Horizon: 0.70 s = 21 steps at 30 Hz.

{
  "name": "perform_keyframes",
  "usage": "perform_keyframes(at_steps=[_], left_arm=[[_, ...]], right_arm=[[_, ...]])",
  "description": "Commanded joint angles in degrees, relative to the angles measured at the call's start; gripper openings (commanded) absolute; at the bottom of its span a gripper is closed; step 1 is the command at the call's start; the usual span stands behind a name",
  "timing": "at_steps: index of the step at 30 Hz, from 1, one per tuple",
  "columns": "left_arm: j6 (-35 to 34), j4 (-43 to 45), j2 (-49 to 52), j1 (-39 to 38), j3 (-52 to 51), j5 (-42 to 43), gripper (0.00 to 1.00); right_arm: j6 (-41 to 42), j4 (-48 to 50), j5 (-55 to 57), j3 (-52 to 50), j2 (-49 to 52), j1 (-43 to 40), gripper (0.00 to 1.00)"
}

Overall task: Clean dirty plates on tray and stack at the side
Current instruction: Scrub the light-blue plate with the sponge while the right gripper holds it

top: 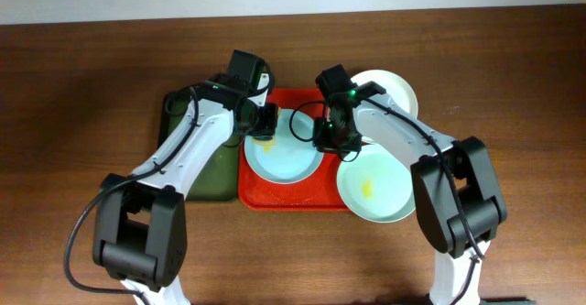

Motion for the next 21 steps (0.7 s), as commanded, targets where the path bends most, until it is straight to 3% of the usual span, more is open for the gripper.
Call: perform_keyframes(at_steps=[1, 3, 4, 21], left_arm=[[-0.3, 0.0, 1.1, 0.2, 0.2, -0.4, 0.02], [-0.3, 0.0, 1.1, 0.2, 0.2, -0.4, 0.02], [-0.3, 0.0, 1.1, 0.2, 0.2, -0.4, 0.02], [-4.6, -2.6, 1.3, 0.2, 0.2, -3.7, 0.0]], right_arm=[[0.3, 0.7, 0.7, -0.5, 0.8, 1.5, 0.18], [0.3, 1.1, 2.1, -0.5, 0.8, 2.1, 0.15], [0.3, 1.2, 2.9, -0.5, 0.8, 2.1, 0.04], [0.3, 0.8, 2.7, -0.5, 0.8, 2.1, 0.04]])
